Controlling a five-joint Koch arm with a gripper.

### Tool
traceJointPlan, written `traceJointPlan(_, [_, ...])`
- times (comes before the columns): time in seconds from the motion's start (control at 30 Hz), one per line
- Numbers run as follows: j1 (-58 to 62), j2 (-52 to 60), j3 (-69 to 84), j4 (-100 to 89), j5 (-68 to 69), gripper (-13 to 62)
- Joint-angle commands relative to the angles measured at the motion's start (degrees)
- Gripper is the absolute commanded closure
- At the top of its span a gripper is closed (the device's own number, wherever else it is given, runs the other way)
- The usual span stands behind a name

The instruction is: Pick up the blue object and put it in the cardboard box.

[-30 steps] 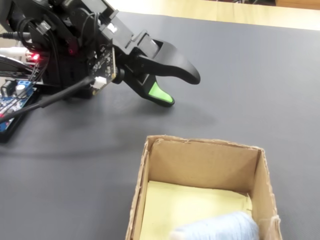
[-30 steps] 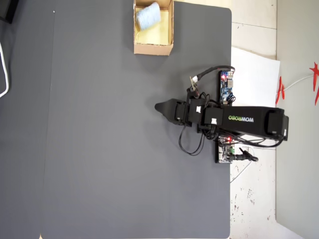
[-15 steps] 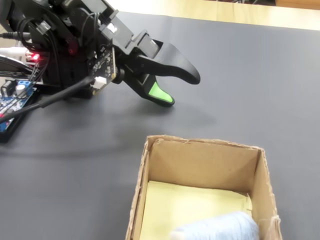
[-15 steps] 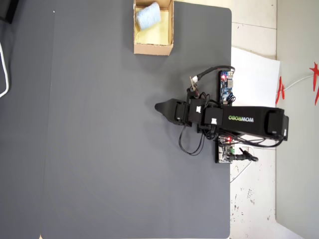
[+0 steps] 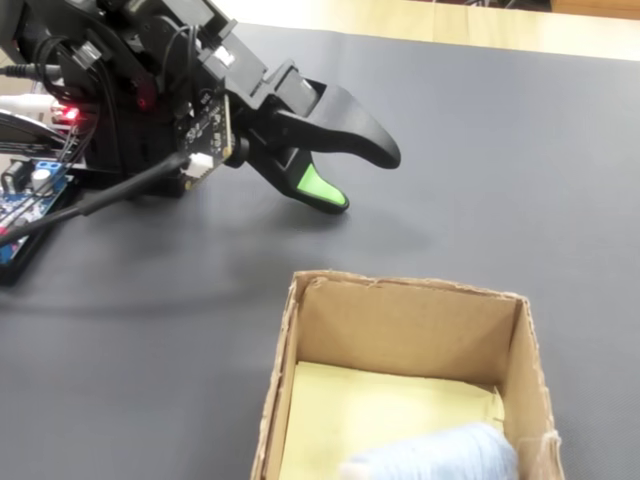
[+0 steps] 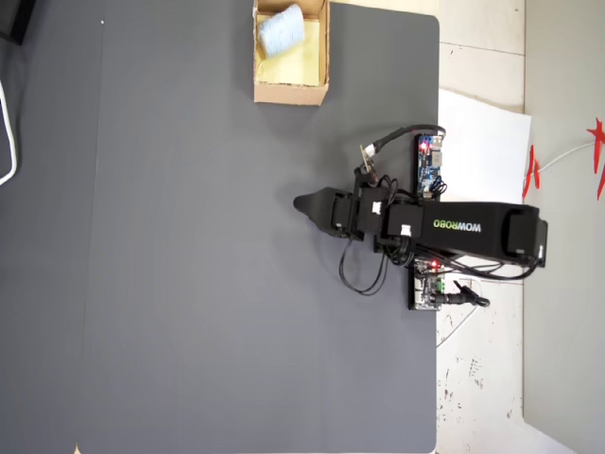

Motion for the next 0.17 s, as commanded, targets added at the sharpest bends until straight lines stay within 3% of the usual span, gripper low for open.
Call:
traceJointPlan(0.0, [-0.18,5.1,2.29,4.22,0.53,15.3])
traceJointPlan(0.13, [-0.18,5.1,2.29,4.22,0.53,15.3])
